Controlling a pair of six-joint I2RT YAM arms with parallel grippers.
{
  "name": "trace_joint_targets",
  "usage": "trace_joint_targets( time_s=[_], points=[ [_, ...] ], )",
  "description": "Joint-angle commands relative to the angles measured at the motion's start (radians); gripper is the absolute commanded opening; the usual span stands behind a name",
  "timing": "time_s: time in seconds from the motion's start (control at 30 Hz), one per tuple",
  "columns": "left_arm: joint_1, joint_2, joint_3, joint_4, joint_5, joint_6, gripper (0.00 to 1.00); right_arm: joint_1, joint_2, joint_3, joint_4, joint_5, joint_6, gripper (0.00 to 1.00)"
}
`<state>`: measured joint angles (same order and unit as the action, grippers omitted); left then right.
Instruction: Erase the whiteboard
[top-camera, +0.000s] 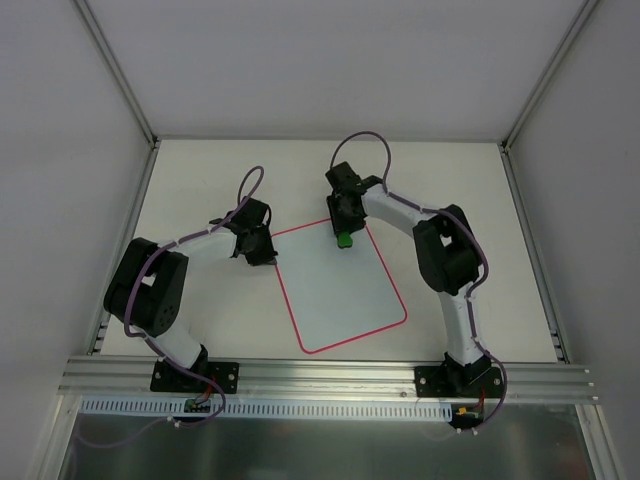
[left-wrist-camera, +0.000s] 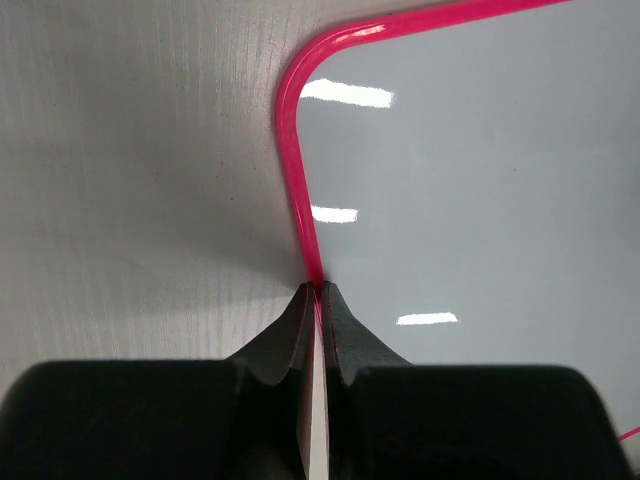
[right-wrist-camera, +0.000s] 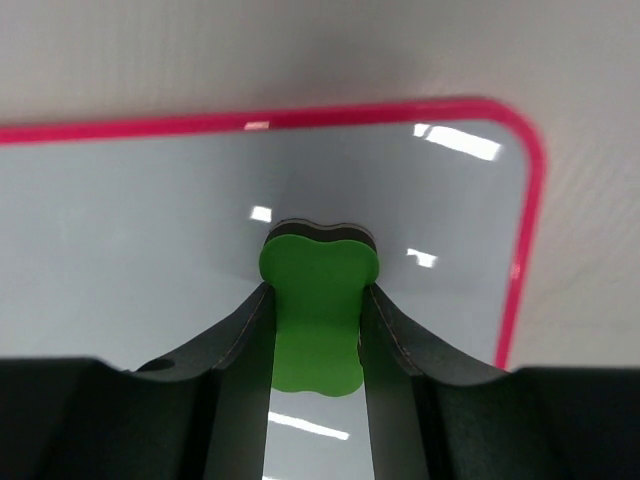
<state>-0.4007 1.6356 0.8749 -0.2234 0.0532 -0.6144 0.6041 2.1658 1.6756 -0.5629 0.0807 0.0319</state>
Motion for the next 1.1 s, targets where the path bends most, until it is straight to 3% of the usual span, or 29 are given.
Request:
trace_joint_targets(
  time_s=[0.0, 0.2, 0.5, 0.63, 0.8, 1.07],
  points=[
    [-0.021, 0.036, -0.031, -0.139, 0.013, 0.015, 0.0, 0.092, -0.011, -0.086, -0.085, -0.113, 0.002, 0.0],
    [-0.02, 0.04, -0.033, -0.139, 0.016, 0.013, 0.0, 0.105, -0.043, -0.149, -0.048, -0.087, 0.013, 0.0],
    [-0.018, 0.026, -0.037, -0.14, 0.011, 0.016, 0.0, -0.091, -0.13, -0.336, 0.043, 0.036, 0.077, 0.0],
    [-0.017, 0.024, -0.037, -0.14, 0.011, 0.015, 0.0, -0.113, -0.164, -0.381, 0.072, 0.037, 0.082, 0.0],
    [-0.017, 0.023, -0.034, -0.14, 0.011, 0.015, 0.0, -0.05, -0.147, -0.357, 0.08, -0.007, 0.077, 0.0],
    [-0.018, 0.02, -0.021, -0.14, 0.008, 0.012, 0.0, 0.163, -0.072, -0.223, 0.07, -0.081, 0.085, 0.0]
  ],
)
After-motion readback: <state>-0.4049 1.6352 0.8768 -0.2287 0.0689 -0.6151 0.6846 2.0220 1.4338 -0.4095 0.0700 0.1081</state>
